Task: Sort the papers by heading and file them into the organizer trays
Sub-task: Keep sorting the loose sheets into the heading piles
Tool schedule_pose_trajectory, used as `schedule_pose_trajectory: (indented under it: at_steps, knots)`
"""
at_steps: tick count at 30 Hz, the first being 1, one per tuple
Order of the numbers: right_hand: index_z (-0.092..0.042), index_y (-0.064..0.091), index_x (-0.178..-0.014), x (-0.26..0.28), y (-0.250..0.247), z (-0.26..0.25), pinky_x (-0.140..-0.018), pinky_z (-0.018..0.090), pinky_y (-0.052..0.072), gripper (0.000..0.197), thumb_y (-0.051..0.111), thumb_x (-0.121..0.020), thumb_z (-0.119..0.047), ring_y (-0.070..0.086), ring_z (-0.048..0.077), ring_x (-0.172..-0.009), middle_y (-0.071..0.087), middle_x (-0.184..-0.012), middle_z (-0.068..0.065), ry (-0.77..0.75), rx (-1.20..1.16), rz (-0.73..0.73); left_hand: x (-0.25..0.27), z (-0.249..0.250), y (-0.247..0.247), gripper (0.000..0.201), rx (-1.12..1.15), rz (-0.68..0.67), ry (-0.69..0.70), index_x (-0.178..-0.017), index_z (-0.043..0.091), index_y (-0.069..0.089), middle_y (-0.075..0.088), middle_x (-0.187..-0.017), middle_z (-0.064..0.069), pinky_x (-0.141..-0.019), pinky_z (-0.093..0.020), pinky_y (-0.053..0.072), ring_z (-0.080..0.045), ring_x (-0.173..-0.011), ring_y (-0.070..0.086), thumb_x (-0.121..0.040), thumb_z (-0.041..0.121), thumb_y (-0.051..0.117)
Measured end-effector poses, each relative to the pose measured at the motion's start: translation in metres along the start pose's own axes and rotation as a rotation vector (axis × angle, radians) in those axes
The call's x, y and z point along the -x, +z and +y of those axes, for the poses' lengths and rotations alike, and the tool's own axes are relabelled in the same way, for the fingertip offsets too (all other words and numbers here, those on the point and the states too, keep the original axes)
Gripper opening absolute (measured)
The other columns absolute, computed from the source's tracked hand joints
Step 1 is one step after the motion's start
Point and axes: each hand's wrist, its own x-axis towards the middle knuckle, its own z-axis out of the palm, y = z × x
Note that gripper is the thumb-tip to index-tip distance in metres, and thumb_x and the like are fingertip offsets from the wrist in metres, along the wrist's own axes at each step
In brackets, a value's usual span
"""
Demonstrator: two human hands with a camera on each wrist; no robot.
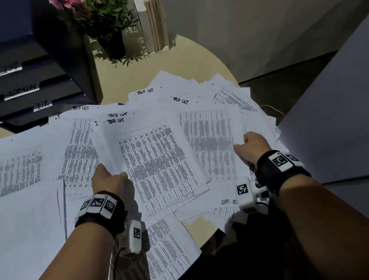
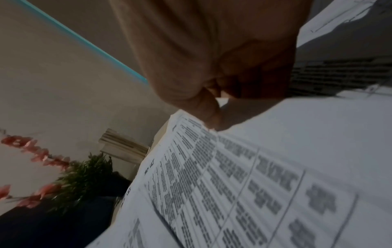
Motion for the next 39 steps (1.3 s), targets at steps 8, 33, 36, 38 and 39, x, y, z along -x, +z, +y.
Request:
schedule_pose_trajectory:
  at_steps: [8, 33, 36, 38, 39]
  knots:
    - [-0.021, 0.055, -0.083, 0.002, -0.051, -0.057, -0.082, 0.042, 0.040, 0.031, 0.055, -0.078, 0.010, 0.048, 0.031, -0.101, 0.053, -0.104, 0.008, -0.514, 0.444, 0.489, 0.002, 0.019, -0.004, 0.030, 0.045, -0.016, 0.125, -0.106, 0.016, 0.051, 0.059, -0.082, -0.001, -0.062, -0.024, 0.045, -0.021, -0.072, 0.058, -0.085, -0.005, 0.055]
    - [-0.015, 0.052, -0.134, 0.010, 0.052, -0.058, -0.109, 0.042, 0.038, 0.042, 0.058, -0.095, -0.028, 0.039, 0.030, -0.127, 0.041, -0.135, 0.010, -0.339, 0.328, 0.041, 0.022, 0.012, 0.012, 0.020, 0.369, -0.123, -0.040, -0.109, 0.006, 0.054, 0.063, -0.084, -0.004, -0.044, -0.014, 0.044, -0.017, -0.071, 0.061, -0.091, 0.006, 0.063]
    - [-0.015, 0.035, -0.148, 0.005, 0.051, -0.045, -0.113, 0.045, 0.032, 0.066, 0.062, -0.092, -0.039, 0.032, 0.034, -0.134, 0.031, -0.145, 0.014, -0.151, 0.296, -0.011, 0.030, 0.015, 0.016, 0.033, 0.322, -0.167, 0.016, -0.112, 0.011, 0.053, 0.063, -0.088, 0.002, -0.046, -0.012, 0.041, -0.009, -0.073, 0.060, -0.086, 0.007, 0.072]
    - [-0.014, 0.028, -0.151, 0.003, 0.058, -0.043, -0.115, 0.044, 0.030, 0.070, 0.063, -0.093, -0.034, 0.033, 0.034, -0.136, 0.026, -0.148, 0.014, -0.153, 0.184, -0.032, 0.029, 0.012, 0.020, 0.039, 0.338, -0.198, -0.018, -0.112, 0.012, 0.053, 0.065, -0.091, -0.003, -0.045, -0.013, 0.047, -0.011, -0.073, 0.063, -0.082, -0.001, 0.074]
    - [-0.014, 0.027, -0.152, 0.001, 0.061, -0.042, -0.115, 0.042, 0.031, 0.071, 0.063, -0.093, -0.029, 0.035, 0.033, -0.136, 0.025, -0.148, 0.014, -0.154, 0.126, -0.046, 0.029, 0.011, 0.023, 0.040, 0.340, -0.201, -0.028, -0.111, 0.012, 0.053, 0.066, -0.091, -0.004, -0.050, -0.016, 0.051, -0.012, -0.074, 0.064, -0.081, -0.004, 0.073]
